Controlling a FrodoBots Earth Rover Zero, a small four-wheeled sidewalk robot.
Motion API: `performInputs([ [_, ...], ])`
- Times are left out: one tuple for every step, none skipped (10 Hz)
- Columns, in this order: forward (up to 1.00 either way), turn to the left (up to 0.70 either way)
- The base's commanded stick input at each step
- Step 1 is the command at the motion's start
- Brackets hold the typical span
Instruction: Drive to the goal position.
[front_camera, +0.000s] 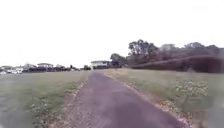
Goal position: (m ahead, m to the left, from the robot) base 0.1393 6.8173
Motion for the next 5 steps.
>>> performInputs([
  [0.85, 0.14],
  [0.85, 0.29],
  [0.85, 0.34],
  [0.85, 0.34],
  [0.85, 0.34],
])
